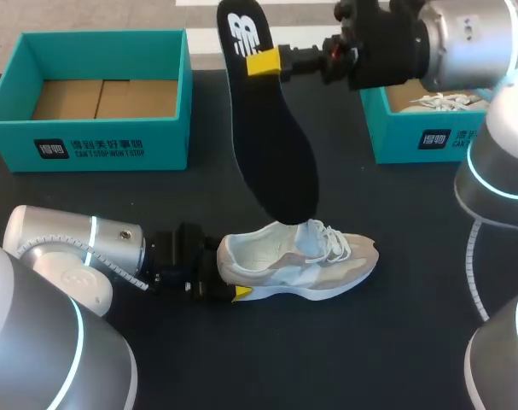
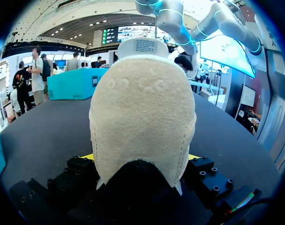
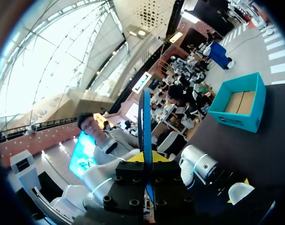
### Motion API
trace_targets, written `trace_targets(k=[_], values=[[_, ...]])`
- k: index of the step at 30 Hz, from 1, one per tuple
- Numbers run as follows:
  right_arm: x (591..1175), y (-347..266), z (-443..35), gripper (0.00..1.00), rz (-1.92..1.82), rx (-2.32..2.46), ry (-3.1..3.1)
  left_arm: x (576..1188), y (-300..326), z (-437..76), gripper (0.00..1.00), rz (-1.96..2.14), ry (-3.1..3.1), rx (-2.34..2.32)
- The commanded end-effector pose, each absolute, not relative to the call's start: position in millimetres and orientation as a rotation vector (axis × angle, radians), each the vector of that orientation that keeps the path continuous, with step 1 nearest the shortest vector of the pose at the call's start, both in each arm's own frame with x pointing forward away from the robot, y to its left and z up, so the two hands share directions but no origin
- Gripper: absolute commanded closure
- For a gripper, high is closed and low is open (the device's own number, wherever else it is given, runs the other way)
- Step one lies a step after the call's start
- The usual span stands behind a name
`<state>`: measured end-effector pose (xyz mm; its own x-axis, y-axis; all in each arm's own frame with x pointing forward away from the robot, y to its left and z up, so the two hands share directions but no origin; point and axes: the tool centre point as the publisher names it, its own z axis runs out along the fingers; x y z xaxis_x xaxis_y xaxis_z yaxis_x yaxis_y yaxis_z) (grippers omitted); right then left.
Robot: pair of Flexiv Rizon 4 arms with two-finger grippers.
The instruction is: Take the shoe out of the shoebox, open the shoe tongue, remove and reinsert the insole, then place the shoe into the shoebox
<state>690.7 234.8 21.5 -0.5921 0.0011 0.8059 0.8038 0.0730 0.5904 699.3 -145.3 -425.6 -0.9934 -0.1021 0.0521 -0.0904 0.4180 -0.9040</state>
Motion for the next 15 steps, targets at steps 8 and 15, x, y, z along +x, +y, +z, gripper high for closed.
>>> trace_targets(k=[8, 15], values=[[665.1, 228.3, 17.7, 1.00, -1.555, -0.776, -1.696, 701.3, -147.7, -432.6, 1.00, -1.677, 2.639, -0.179], [650.6, 225.6, 15.9, 1.00, -1.578, -0.802, -1.676, 701.3, -147.7, -432.6, 1.00, -1.677, 2.639, -0.179]])
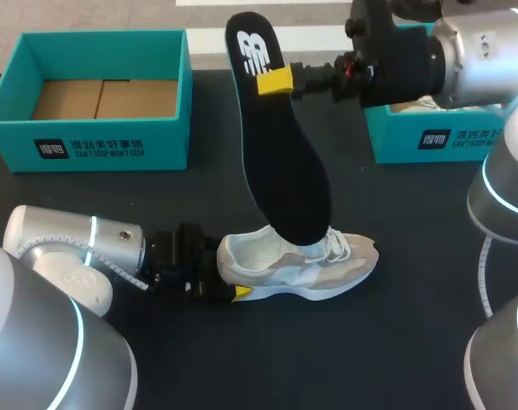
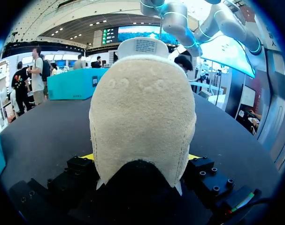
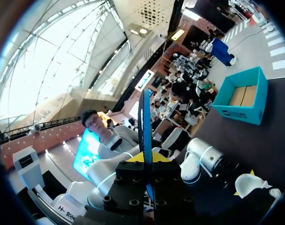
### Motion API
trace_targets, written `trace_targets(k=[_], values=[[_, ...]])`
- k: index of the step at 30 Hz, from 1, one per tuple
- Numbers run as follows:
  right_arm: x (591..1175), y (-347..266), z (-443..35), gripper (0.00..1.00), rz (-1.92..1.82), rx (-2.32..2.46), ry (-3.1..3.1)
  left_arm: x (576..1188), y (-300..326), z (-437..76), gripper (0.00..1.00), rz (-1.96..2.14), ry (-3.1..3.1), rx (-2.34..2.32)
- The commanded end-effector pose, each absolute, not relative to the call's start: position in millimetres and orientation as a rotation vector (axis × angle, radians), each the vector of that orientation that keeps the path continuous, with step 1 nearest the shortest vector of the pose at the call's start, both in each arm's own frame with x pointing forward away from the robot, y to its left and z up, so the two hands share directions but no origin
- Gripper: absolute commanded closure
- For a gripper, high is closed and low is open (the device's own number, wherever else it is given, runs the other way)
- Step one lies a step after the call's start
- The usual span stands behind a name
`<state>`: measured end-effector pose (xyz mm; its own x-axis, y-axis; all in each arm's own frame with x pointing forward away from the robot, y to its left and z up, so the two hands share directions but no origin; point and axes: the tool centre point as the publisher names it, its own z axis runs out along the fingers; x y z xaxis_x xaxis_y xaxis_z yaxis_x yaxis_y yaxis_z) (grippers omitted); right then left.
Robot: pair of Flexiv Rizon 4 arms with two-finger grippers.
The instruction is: Take the shoe out of the shoebox, open the shoe tongue, remove and reinsert the insole, then place the shoe into the shoebox
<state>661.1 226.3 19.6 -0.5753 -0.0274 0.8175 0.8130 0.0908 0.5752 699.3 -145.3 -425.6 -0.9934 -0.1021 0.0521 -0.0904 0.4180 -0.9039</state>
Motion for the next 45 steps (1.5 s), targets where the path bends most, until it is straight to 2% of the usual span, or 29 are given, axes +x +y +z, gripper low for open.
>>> trace_targets(k=[1, 18, 20, 21, 31, 38, 45], values=[[648.7, 225.8, 15.6, 1.00, -1.579, -0.804, -1.670, 701.3, -147.7, -432.6, 1.00, -1.677, 2.639, -0.179], [640.9, 226.1, 14.8, 1.00, -1.570, -0.832, -1.664, 701.3, -147.7, -432.6, 1.00, -1.677, 2.639, -0.179], [640.9, 226.1, 14.8, 1.00, -1.570, -0.832, -1.664, 701.4, -145.2, -431.1, 0.71, -1.674, 2.643, -0.183], [640.9, 226.1, 14.8, 1.00, -1.570, -0.832, -1.664, 701.0, -143.9, -430.1, 0.00, -1.675, 2.647, -0.178], [640.9, 226.1, 14.8, 1.00, -1.570, -0.832, -1.664, 698.7, -126.8, -413.5, 0.00, -1.603, 2.748, -0.201], [640.9, 226.1, 14.8, 1.00, -1.570, -0.832, -1.664, 696.0, -119.3, -401.1, 0.00, -1.365, 2.887, -0.190], [640.9, 226.1, 14.8, 1.00, -1.570, -0.832, -1.664, 696.0, -119.3, -401.1, 0.00, -1.365, 2.887, -0.190]])
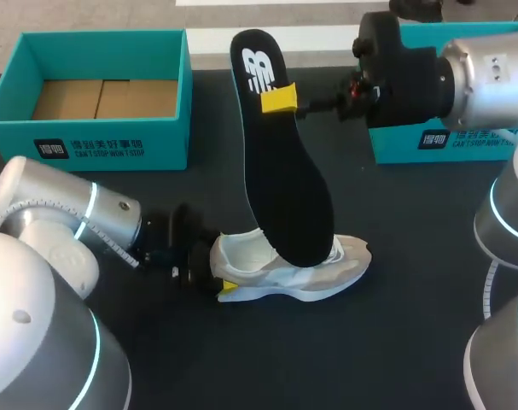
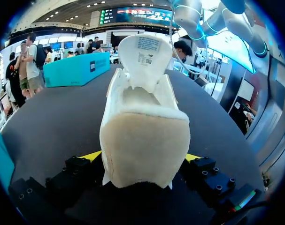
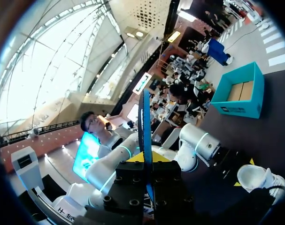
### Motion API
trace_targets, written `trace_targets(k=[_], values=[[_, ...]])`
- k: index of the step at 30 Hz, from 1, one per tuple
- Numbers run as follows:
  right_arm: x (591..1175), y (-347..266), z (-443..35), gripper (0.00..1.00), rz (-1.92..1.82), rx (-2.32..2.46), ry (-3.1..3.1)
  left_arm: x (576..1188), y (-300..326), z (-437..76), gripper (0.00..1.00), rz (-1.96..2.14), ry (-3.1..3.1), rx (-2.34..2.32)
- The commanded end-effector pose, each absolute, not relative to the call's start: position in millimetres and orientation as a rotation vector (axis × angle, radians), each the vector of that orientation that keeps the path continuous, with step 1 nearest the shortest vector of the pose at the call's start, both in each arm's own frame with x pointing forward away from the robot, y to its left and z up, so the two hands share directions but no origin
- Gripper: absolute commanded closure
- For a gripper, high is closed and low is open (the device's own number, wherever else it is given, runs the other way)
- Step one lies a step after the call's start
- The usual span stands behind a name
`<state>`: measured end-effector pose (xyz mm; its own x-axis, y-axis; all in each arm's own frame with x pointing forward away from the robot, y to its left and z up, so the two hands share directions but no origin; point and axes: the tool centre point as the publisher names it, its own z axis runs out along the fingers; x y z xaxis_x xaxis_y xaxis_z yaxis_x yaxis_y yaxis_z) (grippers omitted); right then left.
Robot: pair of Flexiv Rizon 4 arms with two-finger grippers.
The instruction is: Take the shoe out of the shoebox, open the shoe tongue, remove and reinsert the insole, then place the shoe into the shoebox
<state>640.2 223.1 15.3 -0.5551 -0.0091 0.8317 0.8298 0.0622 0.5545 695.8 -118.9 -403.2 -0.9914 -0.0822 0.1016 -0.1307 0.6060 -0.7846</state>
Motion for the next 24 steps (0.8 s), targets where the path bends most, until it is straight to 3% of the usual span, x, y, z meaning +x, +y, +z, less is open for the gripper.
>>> trace_targets(k=[1, 10, 24], values=[[640.9, 226.1, 14.8, 1.00, -1.570, -0.832, -1.664, 696.0, -119.3, -401.1, 0.00, 1.316, -2.783, 0.183], [640.9, 226.1, 14.8, 1.00, -1.570, -0.832, -1.664, 695.9, -118.2, -398.3, 0.00, 1.299, -2.797, 0.181], [640.9, 226.1, 14.8, 1.00, -1.570, -0.832, -1.664, 699.5, -119.0, -365.5, 0.00, 0.913, -2.986, 0.292]])
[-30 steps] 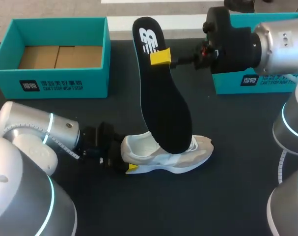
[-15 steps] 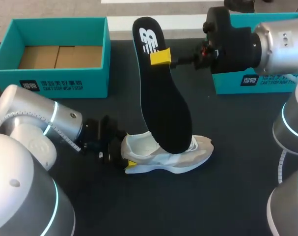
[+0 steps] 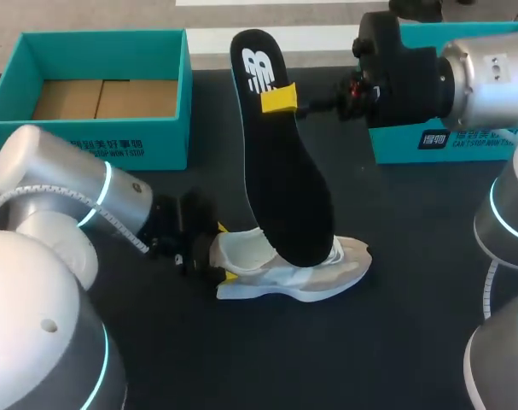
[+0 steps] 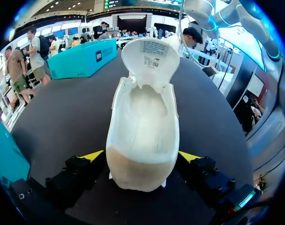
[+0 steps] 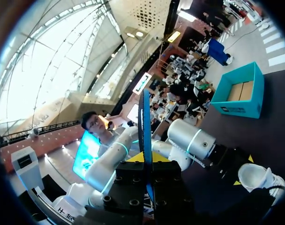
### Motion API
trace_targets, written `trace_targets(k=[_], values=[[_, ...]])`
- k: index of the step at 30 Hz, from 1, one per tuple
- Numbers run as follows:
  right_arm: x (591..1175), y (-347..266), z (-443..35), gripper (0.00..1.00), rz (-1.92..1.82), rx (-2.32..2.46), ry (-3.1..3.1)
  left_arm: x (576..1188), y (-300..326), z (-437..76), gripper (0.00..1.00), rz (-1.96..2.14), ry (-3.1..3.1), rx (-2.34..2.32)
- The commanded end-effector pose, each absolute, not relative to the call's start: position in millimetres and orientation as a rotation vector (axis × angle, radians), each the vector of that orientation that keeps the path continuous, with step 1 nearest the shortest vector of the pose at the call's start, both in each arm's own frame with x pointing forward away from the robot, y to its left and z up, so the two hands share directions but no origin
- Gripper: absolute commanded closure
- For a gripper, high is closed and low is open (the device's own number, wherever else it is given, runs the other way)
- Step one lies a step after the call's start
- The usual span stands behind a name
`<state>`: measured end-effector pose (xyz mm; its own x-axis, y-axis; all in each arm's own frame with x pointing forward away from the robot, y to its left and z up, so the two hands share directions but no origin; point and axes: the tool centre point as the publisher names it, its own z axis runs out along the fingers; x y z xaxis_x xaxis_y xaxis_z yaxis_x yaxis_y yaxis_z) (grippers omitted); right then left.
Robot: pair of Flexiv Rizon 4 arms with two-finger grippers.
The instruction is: Take the shoe out of the shoebox, open the shoe tongue, remove and reinsert the insole, then place the shoe into the shoebox
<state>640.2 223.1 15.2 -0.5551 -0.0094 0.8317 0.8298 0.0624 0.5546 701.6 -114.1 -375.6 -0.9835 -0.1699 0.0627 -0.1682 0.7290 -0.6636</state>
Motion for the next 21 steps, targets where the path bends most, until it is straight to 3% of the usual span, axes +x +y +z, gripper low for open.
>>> trace_targets(k=[1, 21], values=[[640.9, 226.1, 14.8, 1.00, -1.570, -0.832, -1.664, 700.4, -119.8, -363.5, 0.00, -0.896, 2.993, -0.300], [640.9, 226.1, 14.8, 1.00, -1.570, -0.832, -1.664, 706.9, -125.9, -319.3, 0.00, -0.343, 3.194, -0.077]])
